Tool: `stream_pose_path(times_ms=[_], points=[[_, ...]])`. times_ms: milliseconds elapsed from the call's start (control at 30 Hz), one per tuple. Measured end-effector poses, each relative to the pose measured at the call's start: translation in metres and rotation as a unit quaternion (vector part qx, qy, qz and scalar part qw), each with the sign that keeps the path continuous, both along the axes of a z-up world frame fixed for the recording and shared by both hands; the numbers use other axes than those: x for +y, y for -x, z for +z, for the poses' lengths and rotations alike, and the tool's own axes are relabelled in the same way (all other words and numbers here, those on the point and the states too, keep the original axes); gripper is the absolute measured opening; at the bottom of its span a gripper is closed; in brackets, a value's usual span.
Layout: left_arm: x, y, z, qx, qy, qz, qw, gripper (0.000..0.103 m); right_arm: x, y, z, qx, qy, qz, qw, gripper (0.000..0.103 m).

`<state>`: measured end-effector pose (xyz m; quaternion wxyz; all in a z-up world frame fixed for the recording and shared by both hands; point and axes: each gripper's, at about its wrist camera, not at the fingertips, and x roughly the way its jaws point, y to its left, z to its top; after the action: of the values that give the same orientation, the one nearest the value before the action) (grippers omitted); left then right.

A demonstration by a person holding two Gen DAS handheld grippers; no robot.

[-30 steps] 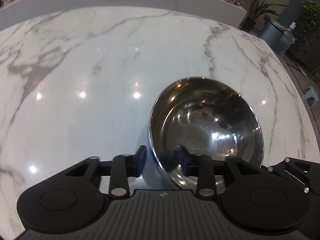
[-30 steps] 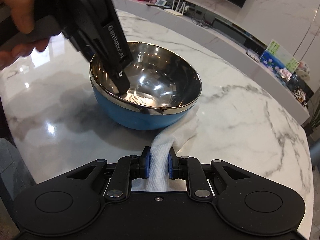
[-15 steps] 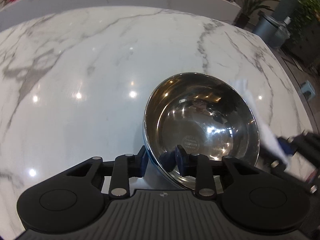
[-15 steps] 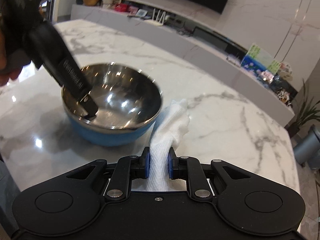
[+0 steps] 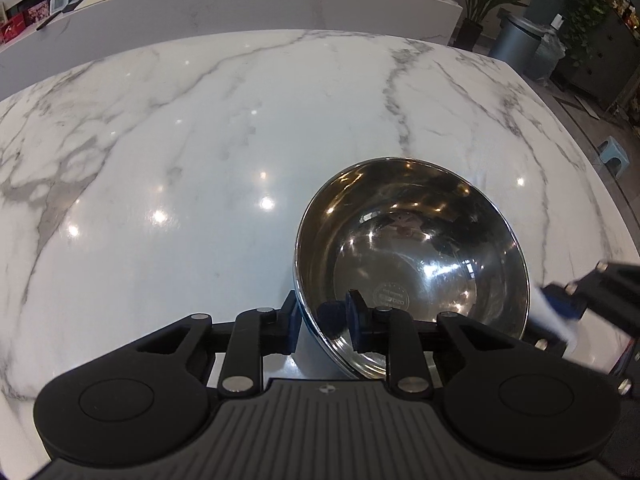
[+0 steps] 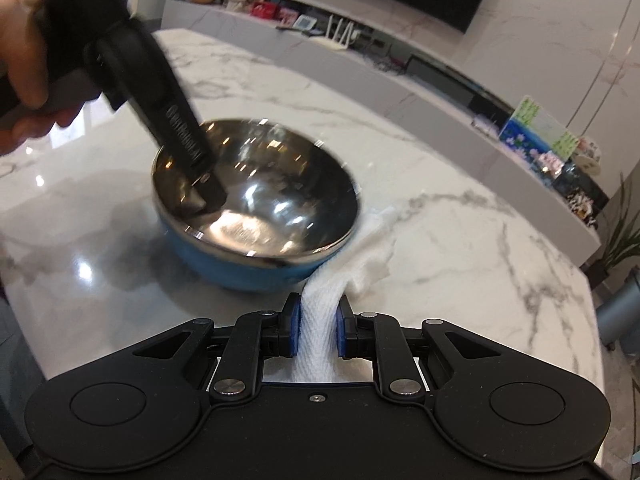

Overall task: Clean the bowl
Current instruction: 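Hold the bowl rim with the left gripper while the right gripper wipes the blue outer wall, then keep the bowl gripped with the left gripper while the right gripper rubs the cloth around its side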

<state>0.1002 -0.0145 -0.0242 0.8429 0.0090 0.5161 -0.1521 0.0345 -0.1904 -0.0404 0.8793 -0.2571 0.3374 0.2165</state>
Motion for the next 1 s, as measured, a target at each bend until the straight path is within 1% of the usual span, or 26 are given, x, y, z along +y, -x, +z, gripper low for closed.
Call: stream_pose_path(times_ms=[100,200,233,267,400,433,467,533,733,833,933,1000], points=[[0.0,0.002,0.0,0.002,0.002,0.008,1.0,0.024,0.004,0.002,-0.004,0.01,0.004,0.007,1.0,0.015],[0.002,0.004,-0.002,0.021,0.014,0.022,0.9994,0.036,0.008,0.007,-0.01,0.023,0.013,0.011,1.0,0.015],[0.002,0.005,-0.003,0.026,0.017,0.029,0.9991,0.042,0.009,0.007,-0.011,0.023,0.015,0.011,1.0,0.015],[0.003,0.006,-0.004,0.031,0.019,0.035,0.9987,0.043,0.009,0.007,-0.011,0.023,0.017,0.011,1.0,0.015],[0.001,0.008,-0.005,0.031,0.018,0.039,0.9986,0.043,0.008,0.003,-0.01,0.023,0.017,0.009,1.0,0.015],[0.001,0.008,-0.004,0.03,0.018,0.038,0.9987,0.041,0.006,0.002,-0.009,0.021,0.017,0.006,1.0,0.015],[0.001,0.008,-0.004,0.029,0.018,0.036,0.9988,0.036,0.005,0.001,-0.008,0.019,0.016,0.003,1.0,0.015],[0.0,0.008,-0.003,0.026,0.017,0.031,0.999,0.029,0.001,-0.001,-0.006,0.013,0.013,-0.004,1.0,0.015],[-0.004,0.005,0.0,0.009,-0.005,-0.008,0.9999,0.026,-0.012,-0.011,0.01,-0.016,-0.002,-0.027,1.0,0.015],[-0.009,0.004,0.002,-0.004,-0.028,-0.046,0.9985,0.026,-0.017,-0.014,0.017,-0.037,-0.009,-0.031,0.999,0.015],[-0.013,0.004,0.004,-0.008,-0.042,-0.065,0.997,0.026,-0.017,-0.014,0.019,-0.047,-0.014,-0.026,0.998,0.015],[-0.014,0.002,0.007,-0.005,-0.045,-0.066,0.9968,0.026,-0.017,-0.014,0.018,-0.049,-0.015,-0.022,0.998,0.015]])
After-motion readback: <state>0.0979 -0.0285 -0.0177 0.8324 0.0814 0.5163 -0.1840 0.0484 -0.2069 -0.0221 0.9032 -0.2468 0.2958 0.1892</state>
